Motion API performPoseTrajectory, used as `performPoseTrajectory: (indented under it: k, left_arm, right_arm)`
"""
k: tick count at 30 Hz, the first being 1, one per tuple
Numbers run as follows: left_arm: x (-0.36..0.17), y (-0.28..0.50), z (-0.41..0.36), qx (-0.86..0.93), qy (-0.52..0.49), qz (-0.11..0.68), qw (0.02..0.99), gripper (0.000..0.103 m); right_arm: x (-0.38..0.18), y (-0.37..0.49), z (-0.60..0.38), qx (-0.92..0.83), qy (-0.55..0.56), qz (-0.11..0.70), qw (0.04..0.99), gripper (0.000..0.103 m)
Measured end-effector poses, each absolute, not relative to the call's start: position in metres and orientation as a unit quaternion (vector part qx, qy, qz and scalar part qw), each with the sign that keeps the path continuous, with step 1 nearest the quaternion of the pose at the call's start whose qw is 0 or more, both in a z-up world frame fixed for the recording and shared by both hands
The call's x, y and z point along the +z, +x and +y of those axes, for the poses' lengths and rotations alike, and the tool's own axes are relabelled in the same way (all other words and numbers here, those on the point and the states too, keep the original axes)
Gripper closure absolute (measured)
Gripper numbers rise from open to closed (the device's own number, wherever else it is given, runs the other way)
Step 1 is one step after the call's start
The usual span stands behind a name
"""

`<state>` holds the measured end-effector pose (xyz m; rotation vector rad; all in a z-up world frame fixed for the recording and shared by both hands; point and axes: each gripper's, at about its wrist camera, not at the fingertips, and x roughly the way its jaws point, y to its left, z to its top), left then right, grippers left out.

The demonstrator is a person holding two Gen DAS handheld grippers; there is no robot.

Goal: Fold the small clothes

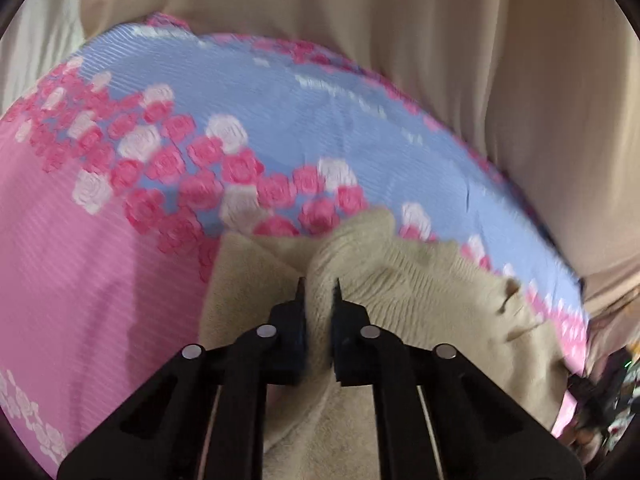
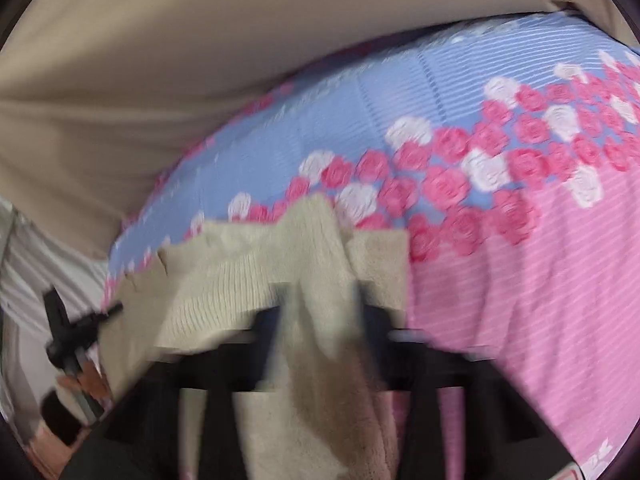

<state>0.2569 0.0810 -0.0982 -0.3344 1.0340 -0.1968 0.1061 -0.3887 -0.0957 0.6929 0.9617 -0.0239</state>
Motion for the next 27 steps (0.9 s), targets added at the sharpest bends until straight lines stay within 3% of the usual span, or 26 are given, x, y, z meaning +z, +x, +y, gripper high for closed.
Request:
performPoseTrajectory:
  k: [5,9,10,14,18,21,23,26,27]
  left_arm:
    - [-0.063,0.262,0.099,-0.08,-0.184,0.447,0.872,0.095]
    - [-0.11,0.29,0.098,-0.04,-0.167,0.502,0.848,0.092]
    - [-0.127,0.294,0.099,-0.027,-0.172,0.529,0.831,0.092]
    - [-0.097,0.271,0.098,-0.03,-0.173,0.491,0.853,0.09]
    - [-0.054,0.244,0.061,-0.097,-0.146,0.454,0.873,0.085]
    - [-0.074,0.249,0.02,-0.112,-0.113,0.485,0.86,0.078]
    - [-0.103,0.259,0.014,-0.076,-0.092,0.517,0.848,0.079]
    - [-0.12,0.264,0.041,-0.073,-0.139,0.527,0.835,0.089]
    - [-0.113,0.261,0.05,-0.076,-0.159,0.524,0.833,0.089]
  right_arm:
    - [-0.06,0.101,-0.399,-0.023,0.338,0.376,0.863,0.096]
    - [-0.123,0.129,-0.401,-0.055,0.306,0.49,0.814,0.094]
    - [-0.125,0.126,-0.403,-0.057,0.319,0.481,0.815,0.096]
    - [-0.061,0.098,-0.391,-0.078,0.29,0.403,0.865,0.085]
    - [-0.052,0.115,-0.351,-0.004,0.263,0.43,0.863,0.097]
    - [-0.086,0.144,-0.324,-0.004,0.227,0.48,0.847,0.099]
    - [-0.116,0.152,-0.337,-0.053,0.227,0.507,0.83,0.103]
    - [-0.101,0.134,-0.352,-0.054,0.283,0.488,0.824,0.103]
    - [-0.092,0.127,-0.352,-0.057,0.275,0.48,0.831,0.097]
